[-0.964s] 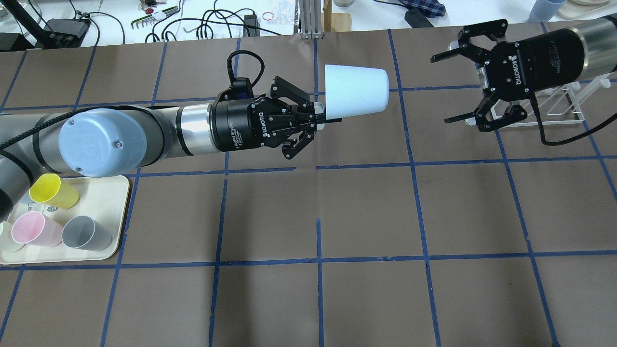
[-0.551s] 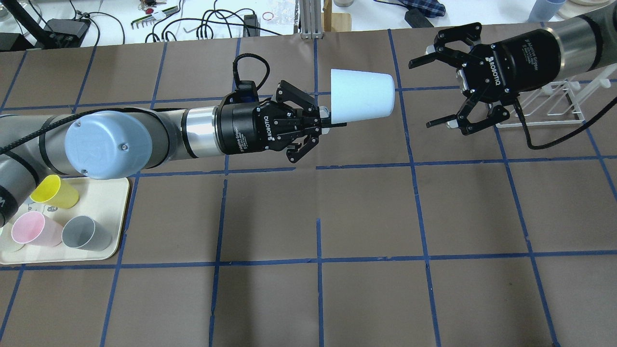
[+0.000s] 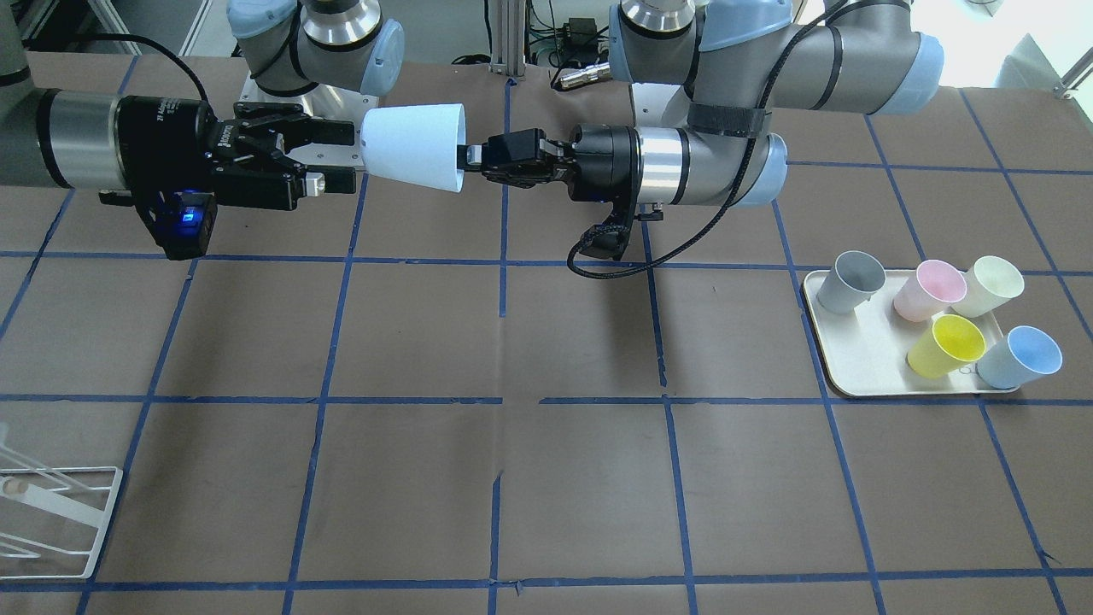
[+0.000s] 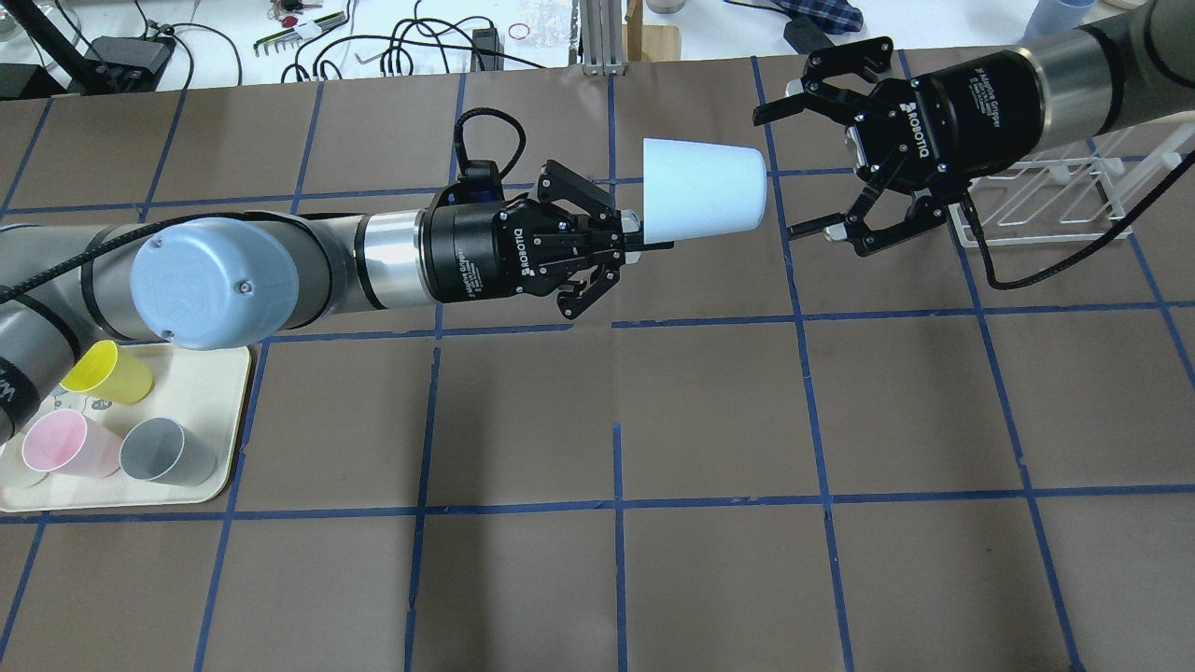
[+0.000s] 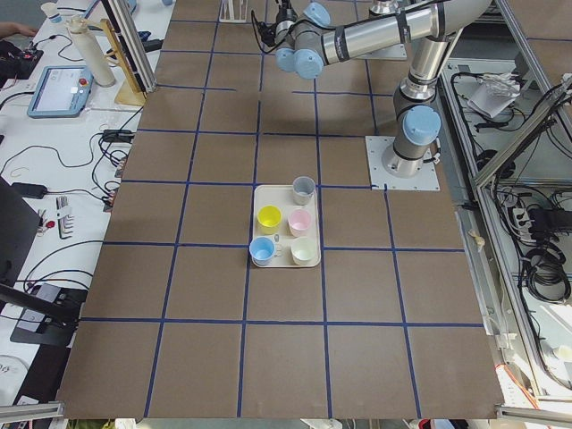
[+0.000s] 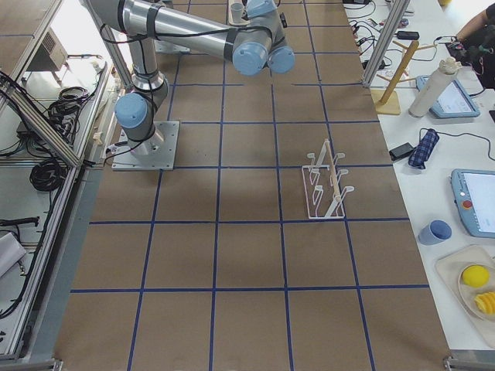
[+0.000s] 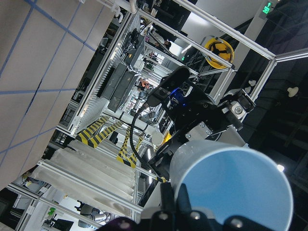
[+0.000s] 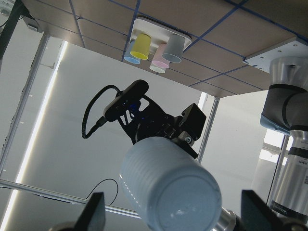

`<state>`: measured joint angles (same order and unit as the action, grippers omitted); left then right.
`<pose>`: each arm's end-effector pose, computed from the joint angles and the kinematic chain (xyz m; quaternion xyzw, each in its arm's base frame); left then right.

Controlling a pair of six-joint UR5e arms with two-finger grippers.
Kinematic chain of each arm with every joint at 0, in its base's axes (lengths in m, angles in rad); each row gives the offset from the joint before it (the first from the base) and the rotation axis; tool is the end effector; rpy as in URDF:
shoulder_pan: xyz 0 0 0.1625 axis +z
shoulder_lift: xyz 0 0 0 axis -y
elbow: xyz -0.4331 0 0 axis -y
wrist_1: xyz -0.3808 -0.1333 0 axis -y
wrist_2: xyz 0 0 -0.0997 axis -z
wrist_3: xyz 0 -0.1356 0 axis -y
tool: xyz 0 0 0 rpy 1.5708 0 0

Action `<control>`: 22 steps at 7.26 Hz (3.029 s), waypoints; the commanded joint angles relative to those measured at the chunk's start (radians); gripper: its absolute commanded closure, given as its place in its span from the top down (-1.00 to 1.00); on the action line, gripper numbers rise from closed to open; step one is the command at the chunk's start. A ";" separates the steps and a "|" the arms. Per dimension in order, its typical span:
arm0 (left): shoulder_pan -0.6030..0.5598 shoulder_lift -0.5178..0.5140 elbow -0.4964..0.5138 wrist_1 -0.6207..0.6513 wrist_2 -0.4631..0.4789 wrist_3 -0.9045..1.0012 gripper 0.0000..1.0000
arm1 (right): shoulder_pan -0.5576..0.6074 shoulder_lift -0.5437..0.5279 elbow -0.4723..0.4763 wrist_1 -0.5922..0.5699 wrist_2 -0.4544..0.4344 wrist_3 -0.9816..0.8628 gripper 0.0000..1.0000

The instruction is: Transfer IKEA cup to right arm and place on rack

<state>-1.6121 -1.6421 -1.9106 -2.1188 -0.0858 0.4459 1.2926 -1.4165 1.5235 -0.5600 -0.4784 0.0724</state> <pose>-0.2866 -0.4352 0.3674 0.1852 -0.6641 -0.1743 0.7030 0.1251 -0.4857 0.4328 0.3976 0.6653 0.4055 0.4846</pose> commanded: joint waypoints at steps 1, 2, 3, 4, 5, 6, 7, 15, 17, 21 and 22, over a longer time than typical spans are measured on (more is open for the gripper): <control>0.000 0.002 -0.001 0.000 0.000 0.000 -1.00 | 0.039 0.001 0.001 0.000 0.017 0.003 1.00; 0.000 0.005 -0.001 0.000 0.000 0.000 -1.00 | 0.068 -0.001 0.001 0.000 0.021 0.003 1.00; 0.000 0.007 -0.001 0.000 0.001 0.000 -1.00 | 0.073 0.001 0.004 0.002 0.021 0.003 1.00; 0.000 0.008 -0.001 0.000 0.001 0.000 -1.00 | 0.074 0.001 0.004 0.002 0.020 0.004 1.00; 0.000 0.013 -0.001 0.000 0.001 0.000 -1.00 | 0.076 0.002 0.004 0.000 0.018 0.003 1.00; 0.000 0.015 -0.001 0.000 0.001 0.000 -1.00 | 0.076 0.002 0.001 -0.001 0.017 0.003 1.00; 0.000 0.018 -0.001 0.000 0.001 0.000 -1.00 | 0.076 0.002 0.000 -0.004 0.018 0.003 0.88; 0.001 0.016 0.001 -0.001 0.011 -0.006 0.63 | 0.065 0.007 -0.028 -0.011 0.035 0.007 -0.07; 0.015 0.019 0.002 -0.001 0.018 -0.003 0.72 | 0.062 0.007 -0.029 -0.018 0.037 0.006 -0.52; 0.156 0.028 0.030 0.002 0.249 -0.045 0.81 | 0.056 0.002 -0.040 -0.333 -0.081 0.131 -0.60; 0.179 0.019 0.079 0.046 0.391 -0.108 0.79 | 0.060 -0.001 -0.042 -0.419 -0.176 0.132 -0.60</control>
<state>-1.4671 -1.6185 -1.8743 -2.1070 0.1665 0.3954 1.3496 -1.4139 1.4839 -0.8704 -0.5549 0.1872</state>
